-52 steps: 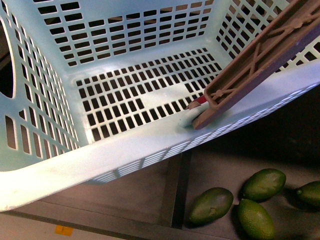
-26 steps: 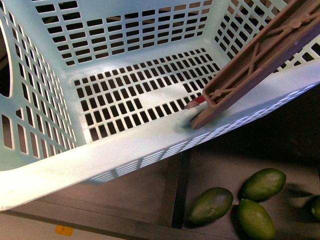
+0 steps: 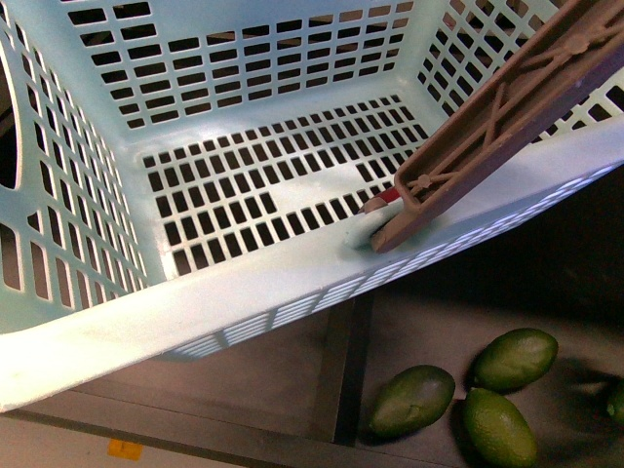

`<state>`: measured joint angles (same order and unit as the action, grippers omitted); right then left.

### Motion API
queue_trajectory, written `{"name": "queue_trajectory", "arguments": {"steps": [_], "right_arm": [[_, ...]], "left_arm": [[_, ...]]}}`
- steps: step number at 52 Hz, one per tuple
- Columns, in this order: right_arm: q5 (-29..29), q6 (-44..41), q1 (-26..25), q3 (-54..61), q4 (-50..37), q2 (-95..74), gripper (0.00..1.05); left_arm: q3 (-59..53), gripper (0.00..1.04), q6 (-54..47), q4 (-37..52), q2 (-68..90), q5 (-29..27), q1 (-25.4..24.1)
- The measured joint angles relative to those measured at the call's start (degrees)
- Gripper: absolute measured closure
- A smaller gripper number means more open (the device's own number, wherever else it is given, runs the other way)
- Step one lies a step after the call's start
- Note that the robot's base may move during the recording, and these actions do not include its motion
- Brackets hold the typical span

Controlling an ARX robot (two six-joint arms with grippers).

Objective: Pick mango and avocado into basket

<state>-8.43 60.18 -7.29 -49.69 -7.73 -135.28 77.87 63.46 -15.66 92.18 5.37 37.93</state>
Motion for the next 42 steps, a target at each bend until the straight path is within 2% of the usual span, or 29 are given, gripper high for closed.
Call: {"name": "queue_trajectory", "arguments": {"steps": [4,9,27,42], "right_arm": [[-0.1,0.0,-0.1,0.1,0.0,0.0,0.46],[0.0,0.0,-0.3,0.2,-0.2,0.0,0.5],[0.0,-2.1,-1.4,2.3,-2.4,3.4,0.53],[-1.4,-12.0,-2.2,9.7,-8.9,19.1,0.53]], "left_arm": [[0.0,1.01,0.0,0.0,0.0,0.0,0.0],[0.0,1.01,0.0,0.0,0.0,0.0,0.0],[0.0,1.01,0.0,0.0,0.0,0.0,0.0],[0.0,1.01,0.0,0.0,0.0,0.0,0.0]]}}
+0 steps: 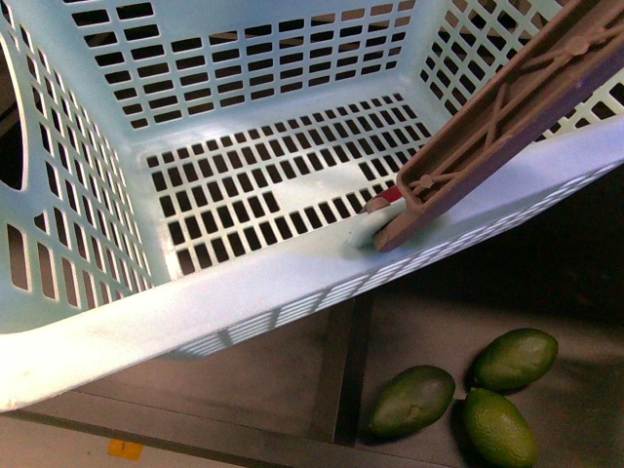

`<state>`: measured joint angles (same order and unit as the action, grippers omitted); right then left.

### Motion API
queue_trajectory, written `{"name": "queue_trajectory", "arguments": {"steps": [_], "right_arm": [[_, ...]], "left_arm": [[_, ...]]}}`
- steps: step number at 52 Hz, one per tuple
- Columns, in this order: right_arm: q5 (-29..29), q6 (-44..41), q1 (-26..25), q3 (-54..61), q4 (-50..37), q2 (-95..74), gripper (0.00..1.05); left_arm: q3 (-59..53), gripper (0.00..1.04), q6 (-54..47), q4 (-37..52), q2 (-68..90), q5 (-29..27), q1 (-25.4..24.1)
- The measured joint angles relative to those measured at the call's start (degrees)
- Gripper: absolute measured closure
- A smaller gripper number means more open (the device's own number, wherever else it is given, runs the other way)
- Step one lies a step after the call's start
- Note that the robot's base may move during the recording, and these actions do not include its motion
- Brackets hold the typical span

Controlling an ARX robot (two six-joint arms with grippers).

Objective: Pick mango and avocado into basket

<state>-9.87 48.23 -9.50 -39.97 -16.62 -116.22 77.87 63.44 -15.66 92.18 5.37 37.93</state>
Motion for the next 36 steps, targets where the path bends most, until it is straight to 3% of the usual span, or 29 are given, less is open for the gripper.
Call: {"name": "queue_trajectory", "arguments": {"steps": [17,26,36], "right_arm": [[2.9,-6.8,3.1,9.8,3.7,28.1,0.53],[2.0,-8.9,4.7,9.7,7.8,44.3,0.53],[1.4,-9.3,8.9,6.3,9.4,49.8,0.53]], "left_arm": [[0.0,1.01,0.0,0.0,0.0,0.0,0.0],[0.0,1.01,0.0,0.0,0.0,0.0,0.0],[0.0,1.01,0.0,0.0,0.0,0.1,0.0]]}}
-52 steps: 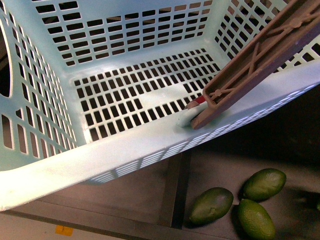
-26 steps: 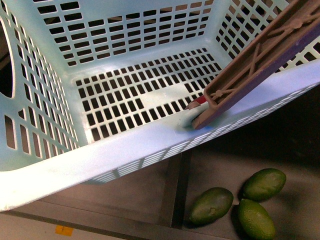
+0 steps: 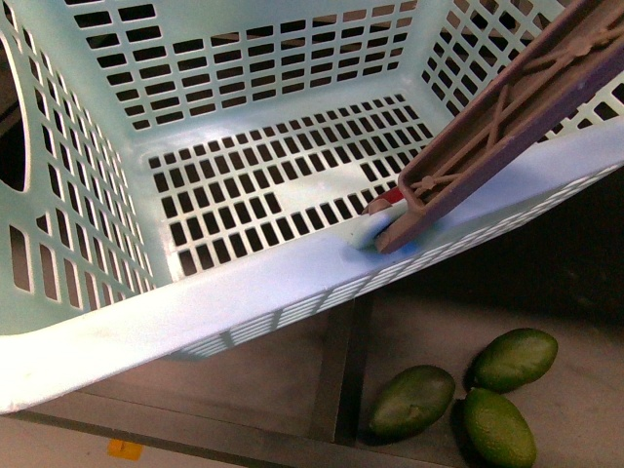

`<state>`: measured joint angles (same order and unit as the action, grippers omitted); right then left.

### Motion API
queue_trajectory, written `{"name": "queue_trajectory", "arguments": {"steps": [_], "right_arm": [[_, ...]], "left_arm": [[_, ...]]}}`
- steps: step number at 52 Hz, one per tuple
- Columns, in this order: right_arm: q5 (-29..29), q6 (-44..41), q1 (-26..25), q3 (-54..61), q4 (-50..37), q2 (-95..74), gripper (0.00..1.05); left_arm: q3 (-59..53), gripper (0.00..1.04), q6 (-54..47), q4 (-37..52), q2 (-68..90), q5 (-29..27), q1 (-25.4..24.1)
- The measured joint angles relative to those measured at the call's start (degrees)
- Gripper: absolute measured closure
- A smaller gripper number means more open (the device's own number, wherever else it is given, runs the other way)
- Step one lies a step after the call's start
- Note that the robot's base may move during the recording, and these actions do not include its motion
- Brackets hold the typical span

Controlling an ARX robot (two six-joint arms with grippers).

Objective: Pick mango and avocado into basket

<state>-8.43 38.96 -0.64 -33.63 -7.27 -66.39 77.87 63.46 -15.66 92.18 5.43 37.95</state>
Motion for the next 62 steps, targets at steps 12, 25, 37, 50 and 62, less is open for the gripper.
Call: {"name": "queue_trajectory", "arguments": {"steps": [12,25,37,50,62], "right_arm": [[-2.4,-1.1,10.6,-6.9,-1.3,-2.9,0.53],[-3.0,-1.5,18.7,-12.7,-2.5,-4.9,0.53],[-4.1,-2.8,24.7,-15.8,-3.5,-7.3,0.53],[-4.5,-2.8,30.0,-15.7,-3.6,-9.7,0.46],[-5.7,-2.7,30.2,-15.5,-3.2,-9.6,0.09]], "left_arm": [[0.0,1.01,0.0,0.0,0.0,0.0,0.0],[0.0,1.01,0.0,0.0,0.0,-0.1,0.0],[0.0,1.01,0.0,0.0,0.0,0.0,0.0],[0.0,1.01,0.0,0.0,0.0,-0.1,0.0],[0.0,1.01,0.0,0.0,0.0,0.0,0.0]]}}
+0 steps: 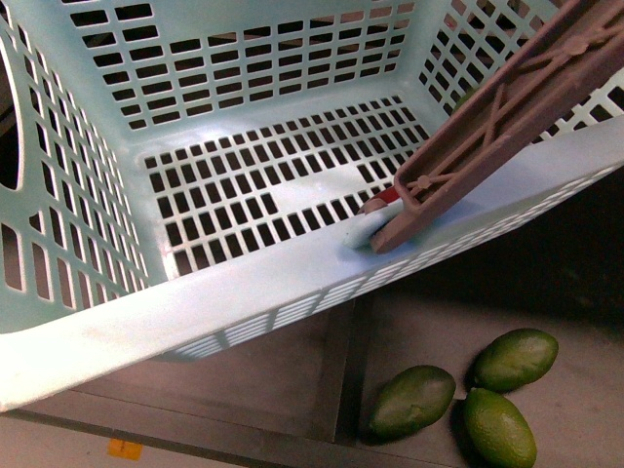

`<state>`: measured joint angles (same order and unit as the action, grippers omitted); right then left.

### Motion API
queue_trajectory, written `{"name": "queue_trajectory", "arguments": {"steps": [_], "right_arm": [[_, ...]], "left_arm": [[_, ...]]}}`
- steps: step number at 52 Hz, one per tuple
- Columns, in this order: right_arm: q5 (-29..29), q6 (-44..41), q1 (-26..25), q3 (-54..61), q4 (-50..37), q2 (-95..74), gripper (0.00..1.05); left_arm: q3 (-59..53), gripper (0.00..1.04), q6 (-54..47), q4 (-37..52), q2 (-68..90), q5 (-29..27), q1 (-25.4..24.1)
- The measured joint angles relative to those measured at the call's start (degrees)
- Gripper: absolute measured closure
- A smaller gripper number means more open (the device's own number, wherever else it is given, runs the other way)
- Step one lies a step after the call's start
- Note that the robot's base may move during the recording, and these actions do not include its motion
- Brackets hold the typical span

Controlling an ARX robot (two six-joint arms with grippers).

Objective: Pick mango and avocado into basket

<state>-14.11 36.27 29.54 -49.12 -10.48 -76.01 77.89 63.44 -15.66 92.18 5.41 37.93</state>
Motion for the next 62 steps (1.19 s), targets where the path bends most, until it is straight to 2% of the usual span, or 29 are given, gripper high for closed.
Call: {"name": "queue_trajectory", "arguments": {"steps": [12,14,16,17,23,25,30,35,42,62], "right_arm": [[-3.3,0.1,-2.0,2.0,3.6,4.1,0.09],[-5.4,-1.9,-2.3,2.9,1.8,4.7,0.11],[-8.5,-5.2,-2.7,5.2,-4.2,5.6,0.16],[-9.7,-9.7,-3.3,8.0,-10.0,6.5,0.21],[-8.3,-23.0,-6.0,16.3,-21.7,10.2,0.36],[-7.0,-28.2,-7.8,20.1,-23.9,12.6,0.45],[-4.6,-32.1,-10.3,24.8,-25.2,16.2,0.59],[-1.2,-34.5,-13.6,30.5,-25.8,20.4,0.8],[1.8,-35.3,-16.7,35.0,-25.8,25.0,1.02],[8.0,-35.9,-23.1,43.3,-21.7,37.3,1.03]], "left_arm": [[0.0,1.01,-0.1,0.0,0.0,-0.3,0.0],[0.0,1.01,-0.1,0.0,0.0,-0.4,0.0],[0.0,1.01,-0.1,0.0,0.0,-0.5,-0.1],[0.0,1.01,-0.1,0.0,0.0,-0.5,-0.1],[0.0,1.01,-0.1,0.0,0.0,-0.3,-0.1],[0.0,1.01,0.0,0.0,0.0,-0.3,-0.1],[0.0,1.01,-0.1,0.0,0.0,-0.3,-0.1],[0.0,1.01,-0.1,0.0,0.0,0.1,-0.1],[0.0,1.01,-0.1,0.0,0.0,-0.1,-0.1],[0.0,1.01,-0.1,0.0,0.0,-0.1,-0.1]]}}
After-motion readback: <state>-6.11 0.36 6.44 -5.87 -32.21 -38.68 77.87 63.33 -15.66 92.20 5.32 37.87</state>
